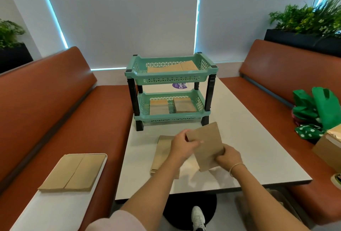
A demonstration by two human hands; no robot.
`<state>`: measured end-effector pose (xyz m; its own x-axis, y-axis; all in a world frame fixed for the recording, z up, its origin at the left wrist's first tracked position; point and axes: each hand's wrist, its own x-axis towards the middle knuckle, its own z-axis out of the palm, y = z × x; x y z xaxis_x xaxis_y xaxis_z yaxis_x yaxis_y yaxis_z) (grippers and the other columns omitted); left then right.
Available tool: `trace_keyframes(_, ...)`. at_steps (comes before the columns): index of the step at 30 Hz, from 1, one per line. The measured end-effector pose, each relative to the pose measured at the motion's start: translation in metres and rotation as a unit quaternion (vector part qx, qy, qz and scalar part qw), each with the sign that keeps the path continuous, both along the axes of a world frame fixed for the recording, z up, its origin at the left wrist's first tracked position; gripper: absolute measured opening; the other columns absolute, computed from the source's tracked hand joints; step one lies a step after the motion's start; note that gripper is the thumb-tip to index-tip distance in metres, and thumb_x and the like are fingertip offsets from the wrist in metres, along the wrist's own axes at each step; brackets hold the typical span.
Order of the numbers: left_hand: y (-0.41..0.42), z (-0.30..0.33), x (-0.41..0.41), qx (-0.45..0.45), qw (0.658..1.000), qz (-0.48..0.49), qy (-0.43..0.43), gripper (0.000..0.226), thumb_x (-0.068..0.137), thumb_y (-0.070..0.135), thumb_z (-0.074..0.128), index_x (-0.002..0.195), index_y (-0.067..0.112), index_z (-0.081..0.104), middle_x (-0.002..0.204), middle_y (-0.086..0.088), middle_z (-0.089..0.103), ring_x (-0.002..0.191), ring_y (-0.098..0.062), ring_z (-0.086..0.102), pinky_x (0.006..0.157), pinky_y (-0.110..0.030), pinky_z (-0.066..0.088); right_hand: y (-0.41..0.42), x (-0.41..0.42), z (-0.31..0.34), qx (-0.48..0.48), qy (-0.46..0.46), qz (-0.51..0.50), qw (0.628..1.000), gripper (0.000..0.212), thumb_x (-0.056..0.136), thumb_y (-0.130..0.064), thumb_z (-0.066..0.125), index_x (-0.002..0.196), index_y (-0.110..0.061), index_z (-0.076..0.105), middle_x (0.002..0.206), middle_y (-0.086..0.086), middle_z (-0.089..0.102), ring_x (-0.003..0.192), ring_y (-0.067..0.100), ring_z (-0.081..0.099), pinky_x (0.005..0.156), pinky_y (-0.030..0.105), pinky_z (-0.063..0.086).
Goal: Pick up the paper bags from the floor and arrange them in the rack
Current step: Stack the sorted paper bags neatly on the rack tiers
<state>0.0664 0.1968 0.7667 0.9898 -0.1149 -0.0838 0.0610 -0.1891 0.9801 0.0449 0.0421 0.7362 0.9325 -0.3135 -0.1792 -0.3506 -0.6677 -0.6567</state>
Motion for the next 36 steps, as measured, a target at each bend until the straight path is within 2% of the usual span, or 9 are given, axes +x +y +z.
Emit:
trace_keyframes(4,0.012,0.013,0.006,0.024,1.000,-0.006,-0.005,0.026,0.073,-0.002,0.067,0.074,0.023,0.059,0.076,0.004,0.062,0.071,-0.012,0.055,0.065,-0.022,0.046,-0.023,0.005,0.020,0.138,-0.098,-0.093,0.981,0.019,0.073,0.006,0.055,0.082,-0.009,0.061,0.081,0.007,0.059,0.083,0.025,0.055,0.070,0.033,0.046)
trace_keyframes(7,0.013,0.000,0.000,0.112,0.993,-0.024,0.008,0.020,0.075,0.000,0.061,0.082,0.019,0.061,0.082,0.001,0.063,0.076,-0.015,0.056,0.065,-0.023,0.047,-0.028,0.009,0.028,0.203,-0.176,-0.136,0.954,0.029,0.079,0.009,0.054,0.100,-0.012,0.056,0.099,0.005,0.054,0.094,0.022,0.050,0.080,0.032,0.044)
trace_keyframes(13,-0.008,-0.020,-0.018,0.143,0.990,0.008,0.014,0.028,0.086,-0.002,0.044,0.098,0.021,0.054,0.101,0.000,0.059,0.086,-0.014,0.051,0.056,-0.016,0.038,-0.020,0.004,0.013,0.113,-0.160,-0.108,0.975,0.041,0.085,0.013,0.040,0.108,-0.017,0.056,0.100,0.005,0.052,0.089,0.021,0.048,0.081,0.028,0.041)
trace_keyframes(19,-0.013,-0.030,-0.020,0.169,0.985,0.005,0.025,0.032,0.090,-0.002,0.040,0.115,0.015,0.049,0.113,-0.007,0.057,0.091,-0.016,0.050,0.067,-0.021,0.038,-0.021,0.003,0.000,-0.024,-0.089,-0.026,0.995,0.039,0.082,0.011,0.041,0.101,-0.012,0.066,0.100,0.013,0.064,0.084,0.022,0.048,0.077,0.024,0.039)
trace_keyframes(23,-0.008,-0.032,-0.016,0.152,0.988,0.010,0.021,0.027,0.090,0.000,0.044,0.109,0.019,0.047,0.108,-0.002,0.055,0.091,-0.015,0.050,0.061,-0.016,0.038,-0.023,0.004,0.003,-0.034,-0.080,-0.043,0.995,0.032,0.085,0.008,0.042,0.089,-0.013,0.065,0.092,0.010,0.063,0.083,0.022,0.049,0.075,0.025,0.041)
trace_keyframes(28,-0.005,-0.041,-0.020,0.211,0.975,-0.042,0.051,0.035,0.090,0.002,0.045,0.123,0.010,0.051,0.120,-0.010,0.058,0.107,-0.025,0.055,0.077,-0.023,0.042,-0.022,0.005,0.003,-0.041,-0.079,-0.051,0.995,0.028,0.087,0.005,0.043,0.093,-0.009,0.067,0.094,0.012,0.065,0.082,0.021,0.049,0.078,0.027,0.043)
trace_keyframes(32,-0.002,-0.028,-0.010,0.142,0.989,0.021,0.032,0.027,0.086,0.007,0.057,0.112,0.014,0.060,0.112,-0.005,0.064,0.097,-0.019,0.058,0.075,-0.023,0.046,-0.018,0.010,0.019,0.024,-0.101,-0.113,0.988,0.033,0.087,0.005,0.039,0.095,-0.008,0.068,0.093,0.008,0.059,0.087,0.023,0.047,0.087,0.032,0.043)
trace_keyframes(34,0.003,-0.018,-0.001,0.060,0.993,0.089,0.049,0.024,0.084,0.012,0.064,0.105,0.020,0.056,0.105,0.000,0.064,0.090,-0.015,0.057,0.066,-0.020,0.044,-0.011,0.016,0.027,0.061,-0.097,-0.126,0.985,0.034,0.085,0.005,0.037,0.090,-0.012,0.066,0.094,0.008,0.059,0.089,0.025,0.047,0.088,0.034,0.043)
trace_keyframes(36,0.009,-0.010,0.009,-0.044,0.987,0.130,0.079,0.037,0.081,0.013,0.071,0.109,0.019,0.047,0.106,0.000,0.061,0.093,-0.016,0.057,0.074,-0.022,0.045,-0.001,0.022,0.033,0.126,-0.092,-0.149,0.976,0.034,0.081,0.005,0.037,0.080,-0.015,0.064,0.089,0.008,0.059,0.090,0.030,0.051,0.086,0.039,0.049)
